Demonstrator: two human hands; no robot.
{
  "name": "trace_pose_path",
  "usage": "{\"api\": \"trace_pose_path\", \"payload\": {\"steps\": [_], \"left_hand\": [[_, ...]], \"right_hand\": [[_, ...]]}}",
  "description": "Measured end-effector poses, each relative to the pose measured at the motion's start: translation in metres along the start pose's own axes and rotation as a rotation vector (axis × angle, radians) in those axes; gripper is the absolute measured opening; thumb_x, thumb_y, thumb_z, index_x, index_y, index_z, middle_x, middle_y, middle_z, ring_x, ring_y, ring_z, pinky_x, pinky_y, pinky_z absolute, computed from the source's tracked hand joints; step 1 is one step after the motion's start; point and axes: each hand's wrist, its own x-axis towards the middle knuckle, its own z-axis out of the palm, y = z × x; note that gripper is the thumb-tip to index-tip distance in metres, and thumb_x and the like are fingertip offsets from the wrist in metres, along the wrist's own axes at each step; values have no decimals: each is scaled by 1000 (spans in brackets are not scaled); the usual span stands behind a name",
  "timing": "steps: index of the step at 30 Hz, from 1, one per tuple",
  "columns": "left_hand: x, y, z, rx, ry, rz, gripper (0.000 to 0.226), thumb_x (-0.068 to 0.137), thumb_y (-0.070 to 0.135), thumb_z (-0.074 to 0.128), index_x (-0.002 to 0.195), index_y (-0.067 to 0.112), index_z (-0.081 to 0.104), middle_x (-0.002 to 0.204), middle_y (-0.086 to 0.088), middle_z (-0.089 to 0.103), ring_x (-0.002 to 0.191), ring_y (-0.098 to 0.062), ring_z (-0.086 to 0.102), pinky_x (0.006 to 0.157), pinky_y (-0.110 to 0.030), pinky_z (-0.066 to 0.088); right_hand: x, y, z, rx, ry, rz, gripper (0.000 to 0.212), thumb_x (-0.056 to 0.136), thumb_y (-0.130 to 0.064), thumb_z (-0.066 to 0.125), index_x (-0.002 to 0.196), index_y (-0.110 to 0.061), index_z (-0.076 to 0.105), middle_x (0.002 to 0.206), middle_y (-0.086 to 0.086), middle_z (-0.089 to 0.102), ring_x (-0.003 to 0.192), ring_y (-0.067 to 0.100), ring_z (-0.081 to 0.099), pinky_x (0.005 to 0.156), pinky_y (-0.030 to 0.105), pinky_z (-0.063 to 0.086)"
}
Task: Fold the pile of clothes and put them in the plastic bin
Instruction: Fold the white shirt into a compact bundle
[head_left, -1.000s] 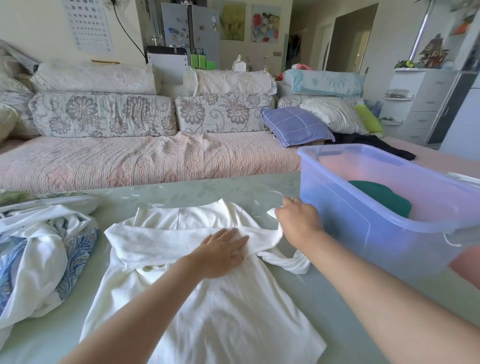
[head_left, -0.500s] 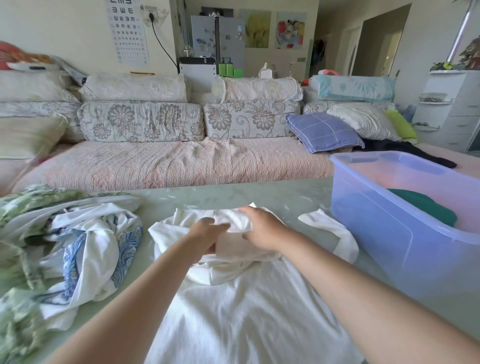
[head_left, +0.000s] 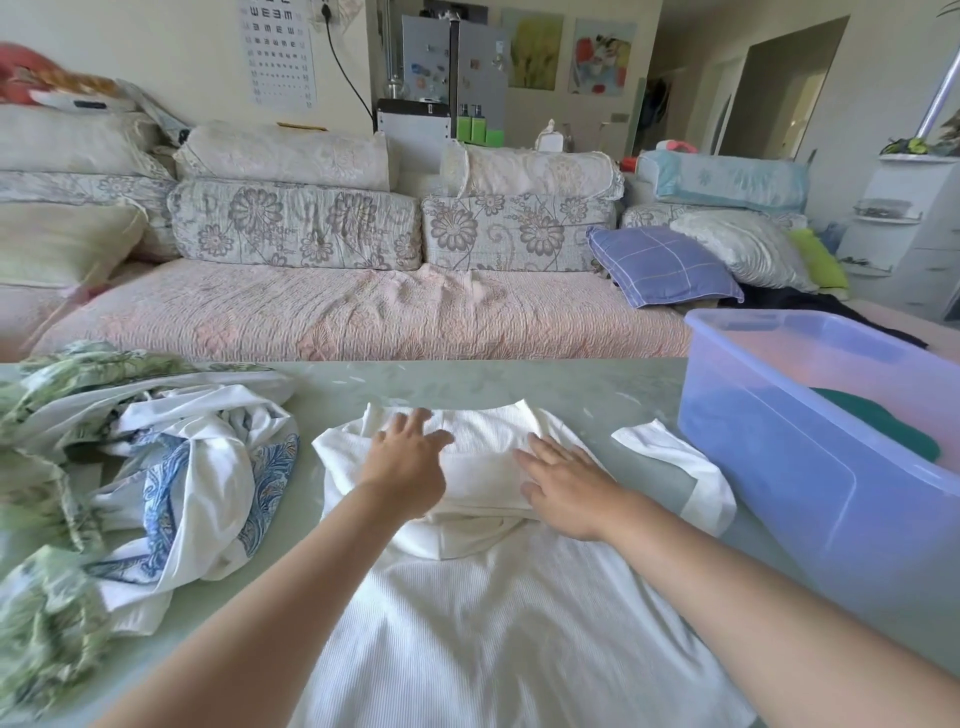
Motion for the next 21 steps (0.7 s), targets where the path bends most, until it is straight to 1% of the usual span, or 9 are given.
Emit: {"api": "trace_pose_path", "payload": {"steps": [1, 3, 6, 9, 11, 13, 16, 19, 21], "left_hand": [[0, 5, 1, 7, 11, 84, 54, 93, 21, 41, 145, 34, 41, 157, 2, 24, 142, -22, 21, 114, -40, 25], [-3, 12, 9, 35, -133, 163, 52, 101, 31, 33, 152, 31, 28, 163, 1, 13, 148, -21, 11, 119, -42, 16], [-10, 8, 20, 19, -445, 44, 59, 103, 48, 21, 156, 33, 0, 164, -2, -10, 151, -24, -9, 121, -45, 1], [-6, 3, 15, 53, -539, -18, 66, 100, 57, 22, 155, 35, -8, 163, -3, -18, 150, -26, -15, 120, -48, -4], [-1, 8, 8, 99, -531, -35, 68, 100, 54, 29, 157, 31, -1, 164, -5, -10, 151, -28, -9, 120, -51, -1], [3, 19, 1, 118, -419, 4, 62, 100, 42, 35, 156, 25, 15, 164, -6, 6, 150, -28, 5, 119, -50, 8], [7, 49, -3, -85, -220, 123, 55, 98, 22, 38, 152, 23, 29, 159, -2, 26, 146, -22, 22, 117, -41, 22], [5, 88, -4, -245, -151, 289, 53, 98, 16, 40, 150, 25, 36, 157, 4, 32, 143, -17, 27, 116, -33, 26], [1, 109, 1, -262, -130, 378, 50, 98, 18, 43, 148, 27, 40, 155, 5, 35, 142, -16, 29, 115, -32, 27]], "right_hand": [[0, -2, 0, 12, 14, -17, 57, 106, -36, 26, 160, -22, 11, 167, 2, -7, 153, 15, -8, 124, 41, 1], [-3, -5, 4, 23, -24, -25, 59, 107, -40, 24, 160, -25, 4, 167, 1, -11, 153, 14, -11, 124, 38, -3], [-5, -5, 16, 4, -95, 7, 60, 106, -46, 20, 159, -29, -3, 166, 0, -15, 152, 14, -14, 123, 38, -5], [-7, -1, 15, 27, -116, 17, 63, 105, -50, 21, 159, -30, -5, 166, -1, -16, 152, 13, -15, 123, 37, -5], [-12, 2, 5, 108, -109, 14, 65, 105, -49, 27, 160, -27, 0, 167, -1, -10, 153, 12, -10, 123, 34, -2], [-20, 8, -10, 239, -39, 31, 62, 105, -39, 35, 160, -21, 12, 168, 1, 5, 153, 13, 5, 122, 29, 8], [-37, 32, -30, 286, 129, 99, 57, 98, -19, 47, 154, -19, 33, 158, 3, 37, 144, 19, 34, 113, 27, 27], [-58, 62, -34, 260, 86, 179, 53, 94, -22, 53, 146, -28, 45, 142, -4, 54, 131, 15, 50, 105, 24, 37], [-73, 75, -33, 218, 16, 206, 51, 91, -27, 56, 142, -32, 50, 138, -10, 56, 125, 10, 53, 96, 17, 37]]}}
